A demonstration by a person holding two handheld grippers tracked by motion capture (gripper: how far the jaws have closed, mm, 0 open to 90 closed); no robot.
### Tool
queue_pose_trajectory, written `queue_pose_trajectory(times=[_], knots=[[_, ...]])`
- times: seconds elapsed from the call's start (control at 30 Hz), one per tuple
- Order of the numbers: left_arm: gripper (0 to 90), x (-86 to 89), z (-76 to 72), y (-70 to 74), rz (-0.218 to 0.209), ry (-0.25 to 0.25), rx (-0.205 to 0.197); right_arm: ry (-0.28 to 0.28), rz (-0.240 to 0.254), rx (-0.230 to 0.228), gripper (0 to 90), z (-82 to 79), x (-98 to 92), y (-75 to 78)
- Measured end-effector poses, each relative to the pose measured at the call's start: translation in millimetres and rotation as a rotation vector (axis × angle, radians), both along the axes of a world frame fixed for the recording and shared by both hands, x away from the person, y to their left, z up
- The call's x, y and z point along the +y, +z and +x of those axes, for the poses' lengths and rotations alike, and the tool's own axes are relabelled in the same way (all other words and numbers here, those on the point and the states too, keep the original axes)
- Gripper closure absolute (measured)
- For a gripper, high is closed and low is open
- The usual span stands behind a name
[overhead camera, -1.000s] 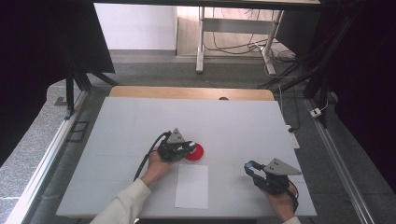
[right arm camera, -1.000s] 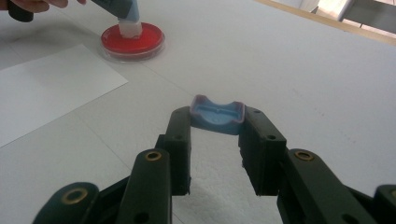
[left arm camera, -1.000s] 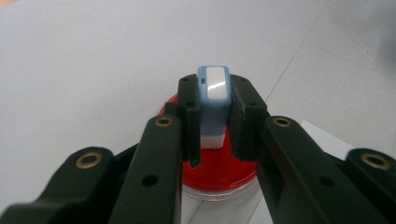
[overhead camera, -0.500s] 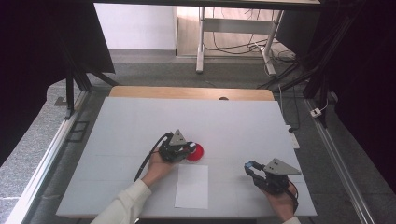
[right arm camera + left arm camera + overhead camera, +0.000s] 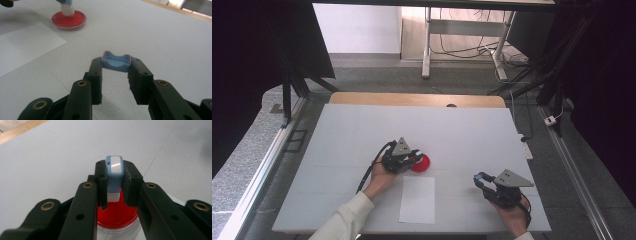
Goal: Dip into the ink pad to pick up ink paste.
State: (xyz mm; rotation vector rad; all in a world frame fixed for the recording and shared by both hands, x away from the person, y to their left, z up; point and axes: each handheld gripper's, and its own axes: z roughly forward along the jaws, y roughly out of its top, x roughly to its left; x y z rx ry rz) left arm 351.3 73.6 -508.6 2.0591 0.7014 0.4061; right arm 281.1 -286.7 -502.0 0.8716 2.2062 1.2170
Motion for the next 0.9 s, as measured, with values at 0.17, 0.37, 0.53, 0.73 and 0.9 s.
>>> queue_pose_trajectory(times=[0.17, 0.37, 0.53, 0.73, 0.9], knots=[[75.8, 1.7, -0.4, 2.2, -0.012, -0.002, 0.006, -0.001, -0.001, 0.001, 64.5, 0.2, -0.2, 0.1], [75.7, 4.3, -0.2, 4.0, -0.044, -0.009, 0.025, -0.001, 0.0, -0.002, 64.5, 0.2, -0.9, 0.3], [75.8, 9.4, -2.7, 13.2, -0.073, -0.013, 0.027, -0.002, 0.002, -0.003, 64.5, 0.0, -0.9, 0.6], [75.7, 17.2, -8.5, 27.0, -0.106, -0.036, 0.033, 0.002, 0.006, -0.006, 64.5, 0.2, -0.7, -0.1], [75.7, 22.4, -13.2, 34.5, -0.125, -0.048, 0.04, 0.001, 0.002, -0.004, 64.4, 0.0, -0.2, -0.2]])
